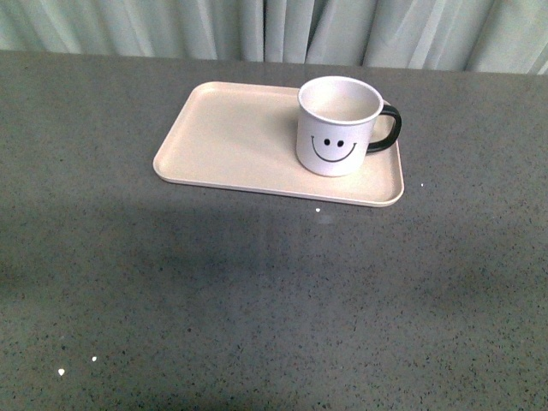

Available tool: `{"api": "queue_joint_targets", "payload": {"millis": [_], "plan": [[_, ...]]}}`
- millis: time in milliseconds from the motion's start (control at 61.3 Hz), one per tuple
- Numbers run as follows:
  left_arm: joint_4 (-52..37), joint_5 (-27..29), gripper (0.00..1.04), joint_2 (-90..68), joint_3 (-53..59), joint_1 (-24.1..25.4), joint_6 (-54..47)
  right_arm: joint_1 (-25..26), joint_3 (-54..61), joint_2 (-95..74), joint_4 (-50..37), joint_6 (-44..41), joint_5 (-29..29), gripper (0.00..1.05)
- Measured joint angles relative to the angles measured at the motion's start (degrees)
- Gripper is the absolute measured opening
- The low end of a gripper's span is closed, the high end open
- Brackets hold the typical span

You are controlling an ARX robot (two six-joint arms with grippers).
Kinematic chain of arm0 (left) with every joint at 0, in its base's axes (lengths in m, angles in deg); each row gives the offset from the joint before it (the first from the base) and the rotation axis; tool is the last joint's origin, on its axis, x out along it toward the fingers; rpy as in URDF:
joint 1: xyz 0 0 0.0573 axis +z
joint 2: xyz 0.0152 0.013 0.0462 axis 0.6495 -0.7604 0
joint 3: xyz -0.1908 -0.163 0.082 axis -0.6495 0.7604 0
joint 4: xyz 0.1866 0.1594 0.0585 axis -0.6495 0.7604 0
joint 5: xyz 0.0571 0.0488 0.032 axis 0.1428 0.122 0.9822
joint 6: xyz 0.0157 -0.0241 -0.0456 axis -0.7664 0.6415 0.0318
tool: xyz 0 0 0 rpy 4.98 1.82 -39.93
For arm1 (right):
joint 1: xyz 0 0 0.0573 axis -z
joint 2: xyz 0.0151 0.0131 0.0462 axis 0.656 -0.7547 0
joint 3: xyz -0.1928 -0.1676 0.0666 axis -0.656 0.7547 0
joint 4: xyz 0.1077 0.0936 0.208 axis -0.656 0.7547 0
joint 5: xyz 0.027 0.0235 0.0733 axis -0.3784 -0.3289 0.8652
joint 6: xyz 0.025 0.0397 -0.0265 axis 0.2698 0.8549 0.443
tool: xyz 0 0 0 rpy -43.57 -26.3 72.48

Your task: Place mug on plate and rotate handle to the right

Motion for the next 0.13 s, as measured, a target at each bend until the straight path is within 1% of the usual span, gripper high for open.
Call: {"api": "queue_joint_targets", "payload": {"millis": [131], "plan": [[0.0,0.0,0.95,0.0,0.0,0.0,0.0,0.0,0.0,0.0,0.0,0.0,0.0,0.96]]}}
